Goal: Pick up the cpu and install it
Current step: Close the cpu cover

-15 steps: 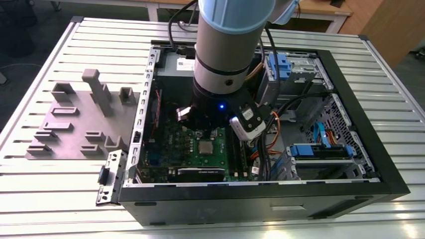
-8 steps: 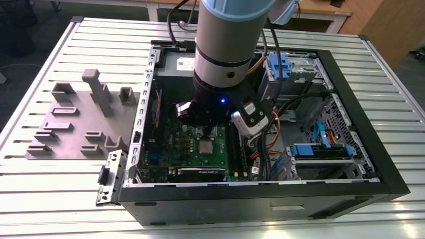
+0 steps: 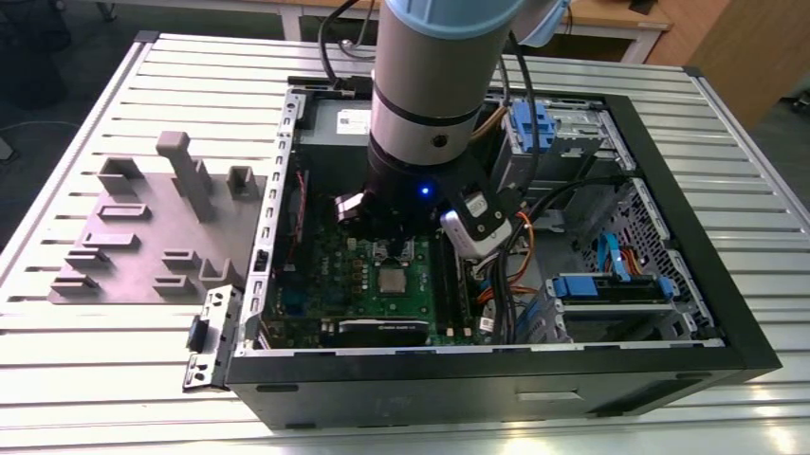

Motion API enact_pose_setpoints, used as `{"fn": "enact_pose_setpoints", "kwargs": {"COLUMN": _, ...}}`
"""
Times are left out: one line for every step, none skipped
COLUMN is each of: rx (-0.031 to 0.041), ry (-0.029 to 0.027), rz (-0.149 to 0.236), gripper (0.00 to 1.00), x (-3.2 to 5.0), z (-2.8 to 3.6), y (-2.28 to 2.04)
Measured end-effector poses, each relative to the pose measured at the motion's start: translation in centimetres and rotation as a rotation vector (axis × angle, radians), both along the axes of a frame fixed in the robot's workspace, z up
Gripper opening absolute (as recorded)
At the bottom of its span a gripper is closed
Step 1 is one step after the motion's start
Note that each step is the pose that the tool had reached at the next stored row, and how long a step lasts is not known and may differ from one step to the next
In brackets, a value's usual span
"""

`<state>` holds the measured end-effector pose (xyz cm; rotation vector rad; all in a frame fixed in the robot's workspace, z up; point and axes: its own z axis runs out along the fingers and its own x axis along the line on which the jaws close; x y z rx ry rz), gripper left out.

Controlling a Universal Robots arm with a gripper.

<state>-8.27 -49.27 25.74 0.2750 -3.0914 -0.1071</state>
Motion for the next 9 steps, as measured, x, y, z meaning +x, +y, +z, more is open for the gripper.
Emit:
{"fn": "enact_pose_setpoints", "kwargs": {"rx": 0.0, "ry": 0.0, "rz": 0.0, "gripper": 0.11, "x": 0.0, "z": 0.0, "y": 0.0}}
{"fn": "enact_pose_setpoints", "kwargs": {"rx": 0.0, "ry": 0.0, "rz": 0.0, "gripper": 0.11, "x": 0.0, "z": 0.0, "y": 0.0}}
{"fn": "enact_pose_setpoints", "kwargs": {"rx": 0.0, "ry": 0.0, "rz": 0.0, "gripper": 0.11, "x": 0.0, "z": 0.0, "y": 0.0}}
{"fn": "enact_pose_setpoints", "kwargs": {"rx": 0.0, "ry": 0.0, "rz": 0.0, "gripper": 0.11, "x": 0.0, "z": 0.0, "y": 0.0}}
{"fn": "enact_pose_setpoints", "kwargs": {"rx": 0.0, "ry": 0.0, "rz": 0.0, "gripper": 0.11, "x": 0.0, "z": 0.0, "y": 0.0}}
{"fn": "enact_pose_setpoints", "kwargs": {"rx": 0.0, "ry": 0.0, "rz": 0.001, "gripper": 0.11, "x": 0.0, "z": 0.0, "y": 0.0}}
{"fn": "enact_pose_setpoints", "kwargs": {"rx": 0.0, "ry": 0.0, "rz": 0.003, "gripper": 0.11, "x": 0.0, "z": 0.0, "y": 0.0}}
{"fn": "enact_pose_setpoints", "kwargs": {"rx": 0.0, "ry": 0.0, "rz": 0.005, "gripper": 0.11, "x": 0.0, "z": 0.0, "y": 0.0}}
{"fn": "enact_pose_setpoints", "kwargs": {"rx": 0.0, "ry": 0.0, "rz": 0.008, "gripper": 0.11, "x": 0.0, "z": 0.0, "y": 0.0}}
